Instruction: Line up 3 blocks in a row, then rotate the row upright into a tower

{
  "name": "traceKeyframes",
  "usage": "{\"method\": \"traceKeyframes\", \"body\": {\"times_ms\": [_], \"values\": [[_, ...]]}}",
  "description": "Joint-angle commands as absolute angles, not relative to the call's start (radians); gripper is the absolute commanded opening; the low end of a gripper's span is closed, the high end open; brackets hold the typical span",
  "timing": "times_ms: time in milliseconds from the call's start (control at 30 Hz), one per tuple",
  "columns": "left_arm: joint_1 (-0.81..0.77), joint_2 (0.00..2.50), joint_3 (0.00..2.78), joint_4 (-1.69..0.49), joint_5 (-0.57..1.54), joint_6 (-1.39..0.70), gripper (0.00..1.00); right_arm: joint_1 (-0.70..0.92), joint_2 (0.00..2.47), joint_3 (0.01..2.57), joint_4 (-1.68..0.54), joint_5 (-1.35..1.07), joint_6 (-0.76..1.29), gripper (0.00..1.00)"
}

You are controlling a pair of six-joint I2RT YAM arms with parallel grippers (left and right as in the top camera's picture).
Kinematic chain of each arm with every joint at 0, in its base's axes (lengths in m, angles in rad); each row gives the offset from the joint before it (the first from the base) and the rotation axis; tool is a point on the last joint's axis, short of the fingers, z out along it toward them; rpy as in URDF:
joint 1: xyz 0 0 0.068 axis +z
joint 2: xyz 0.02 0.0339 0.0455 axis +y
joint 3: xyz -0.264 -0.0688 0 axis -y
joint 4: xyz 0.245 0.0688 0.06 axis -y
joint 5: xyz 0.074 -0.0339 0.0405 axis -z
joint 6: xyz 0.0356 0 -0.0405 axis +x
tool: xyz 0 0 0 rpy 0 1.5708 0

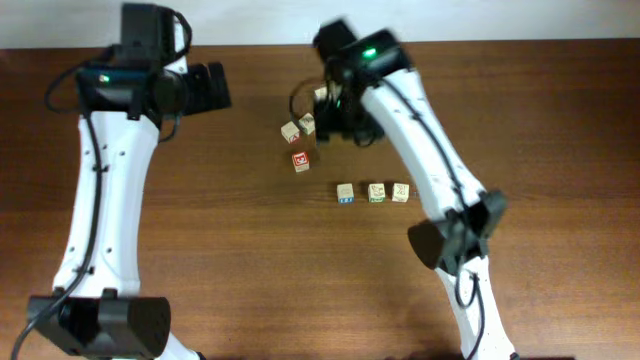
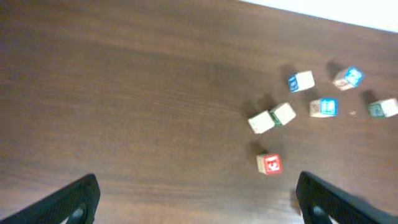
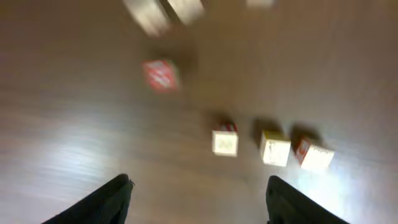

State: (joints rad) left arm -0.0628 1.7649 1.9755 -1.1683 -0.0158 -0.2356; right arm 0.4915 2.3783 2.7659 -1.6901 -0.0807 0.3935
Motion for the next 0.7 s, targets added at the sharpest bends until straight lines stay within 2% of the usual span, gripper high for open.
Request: {"method": "traceKeyframes", "body": {"times_ms": [0,133,267,333,433,500,533,667], "values": [[-0.066,1.713,2.104,-1.264,-0.023,-0.23,1.0,0.483,2.16,2.883,-1.699,-0.088,0.363,0.69],[-0.066,1.677,2.12,-1.345,-0.023,-0.231,1.0,0.481,1.894,2.774,-1.699,-0.008,0.348,0.68],[-0.066,1.681,2.101,-1.413,-0.023,-0.231,0.98,0.42,1.605,2.396,-1.699,0.046,0.377,0.68],[-0.066,1.681,2.063,-1.404,-0.023,-0.231,0.92,0.348,1.526,2.204,-1.693,0.039,0.402,0.61],[-0.066,1.685,1.993,-1.373,-0.023,-0.253,0.84,0.282,1.505,1.988,-1.636,0.007,0.402,0.45],[-0.068,1.686,1.938,-1.338,-0.023,-0.277,0.73,0.267,1.52,1.859,-1.557,0.004,0.402,0.35],[-0.074,1.686,1.901,-1.308,-0.022,-0.277,0.69,0.265,1.534,1.78,-1.497,0.004,0.402,0.32],[-0.115,1.687,1.787,-1.221,-0.023,-0.277,0.67,0.245,1.591,1.581,-1.317,-0.015,0.41,0.31]]}}
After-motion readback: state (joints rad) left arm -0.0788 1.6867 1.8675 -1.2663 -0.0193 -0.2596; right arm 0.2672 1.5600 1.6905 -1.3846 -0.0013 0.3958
